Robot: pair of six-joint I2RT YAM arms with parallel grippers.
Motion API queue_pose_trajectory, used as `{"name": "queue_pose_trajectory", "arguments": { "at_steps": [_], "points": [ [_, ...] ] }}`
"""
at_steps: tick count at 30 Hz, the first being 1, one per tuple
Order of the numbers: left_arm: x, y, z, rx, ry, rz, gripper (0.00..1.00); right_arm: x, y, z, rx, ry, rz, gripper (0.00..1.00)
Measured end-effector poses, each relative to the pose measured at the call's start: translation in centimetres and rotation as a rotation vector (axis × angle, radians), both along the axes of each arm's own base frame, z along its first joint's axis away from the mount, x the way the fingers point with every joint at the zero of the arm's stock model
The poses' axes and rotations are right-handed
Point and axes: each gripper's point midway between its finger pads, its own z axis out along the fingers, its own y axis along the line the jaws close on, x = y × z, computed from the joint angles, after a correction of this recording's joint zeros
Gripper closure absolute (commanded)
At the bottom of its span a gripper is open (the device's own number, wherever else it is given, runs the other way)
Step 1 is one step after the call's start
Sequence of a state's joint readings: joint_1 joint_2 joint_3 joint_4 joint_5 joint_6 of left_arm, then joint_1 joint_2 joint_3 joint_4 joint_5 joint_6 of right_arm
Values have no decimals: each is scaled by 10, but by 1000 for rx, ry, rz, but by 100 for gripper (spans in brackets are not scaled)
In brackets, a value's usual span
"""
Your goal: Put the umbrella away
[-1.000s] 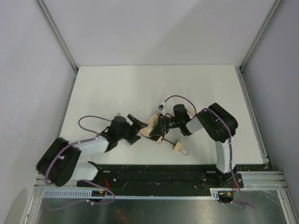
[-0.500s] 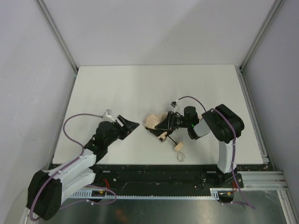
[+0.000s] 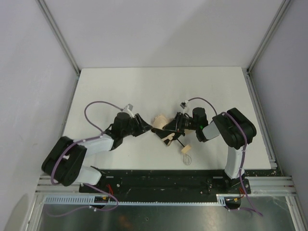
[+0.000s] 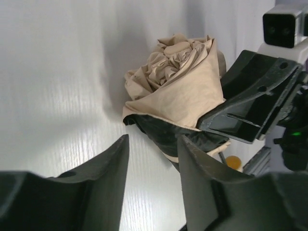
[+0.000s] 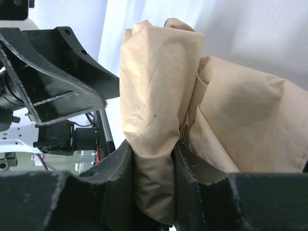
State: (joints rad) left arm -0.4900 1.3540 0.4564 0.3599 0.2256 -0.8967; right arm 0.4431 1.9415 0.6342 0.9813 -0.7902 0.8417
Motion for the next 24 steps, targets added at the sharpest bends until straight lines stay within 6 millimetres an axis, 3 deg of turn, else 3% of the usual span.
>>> {"name": "queue_pose_trajectory", "arguments": {
  "at_steps": [3,9,12,17,24],
  "points": [
    [5,-13,-8,42,-8,-29,68,-1,-1,0,-12,-4,3,100],
    [8,-17,-38,130,21,-20,77,-2,-3,-1,-35,-13,6,100],
    [9,-14,-45,159,26,0,77,-3,-4,-1,-44,-15,8,100],
    [11,-10,-49,183,19,32,63,-3,-4,-2,-56,-19,12,100],
    [15,-17,-50,184,15,24,68,-3,-5,-3,-64,-20,12,100]
  ]
}}
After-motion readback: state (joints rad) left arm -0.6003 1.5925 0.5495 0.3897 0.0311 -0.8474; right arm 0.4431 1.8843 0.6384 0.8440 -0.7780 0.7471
